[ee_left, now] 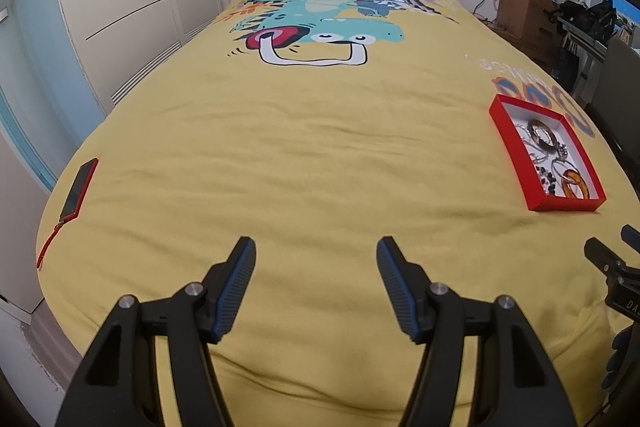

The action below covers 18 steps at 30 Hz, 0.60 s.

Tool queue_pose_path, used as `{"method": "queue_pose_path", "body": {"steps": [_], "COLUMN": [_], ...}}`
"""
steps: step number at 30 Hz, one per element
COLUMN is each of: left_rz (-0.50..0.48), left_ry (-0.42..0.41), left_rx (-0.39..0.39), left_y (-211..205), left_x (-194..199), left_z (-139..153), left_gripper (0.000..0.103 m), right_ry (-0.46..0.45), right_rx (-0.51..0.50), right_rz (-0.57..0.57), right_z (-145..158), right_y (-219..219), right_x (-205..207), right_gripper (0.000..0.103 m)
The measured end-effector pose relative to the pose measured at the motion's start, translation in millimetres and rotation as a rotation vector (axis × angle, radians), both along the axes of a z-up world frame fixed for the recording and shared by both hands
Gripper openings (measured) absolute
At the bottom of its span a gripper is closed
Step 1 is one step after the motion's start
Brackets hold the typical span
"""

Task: Organize jewelry

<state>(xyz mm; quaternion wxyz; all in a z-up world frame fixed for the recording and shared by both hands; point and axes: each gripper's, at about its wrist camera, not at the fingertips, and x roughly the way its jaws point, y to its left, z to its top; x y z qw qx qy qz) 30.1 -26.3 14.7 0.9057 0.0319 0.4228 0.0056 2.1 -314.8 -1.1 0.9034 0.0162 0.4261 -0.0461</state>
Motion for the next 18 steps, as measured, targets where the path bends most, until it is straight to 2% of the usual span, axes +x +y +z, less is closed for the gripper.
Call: {"method": "queue_pose_path", "body": {"steps": [18], "left_rz": [-0.008], "left_ry": [0.009], "left_rx": [0.012], "left_y": [-3.2], "left_x": [-2.9], "left_z": [-3.6], "left_gripper": [0.061], "right_ry": [-0.007], "right_rx": [0.005], "right_rz": [0.008], "right_z": [4.8], "right_y": [2.5], "right_x": [1.0], "right_gripper": [0.102]}}
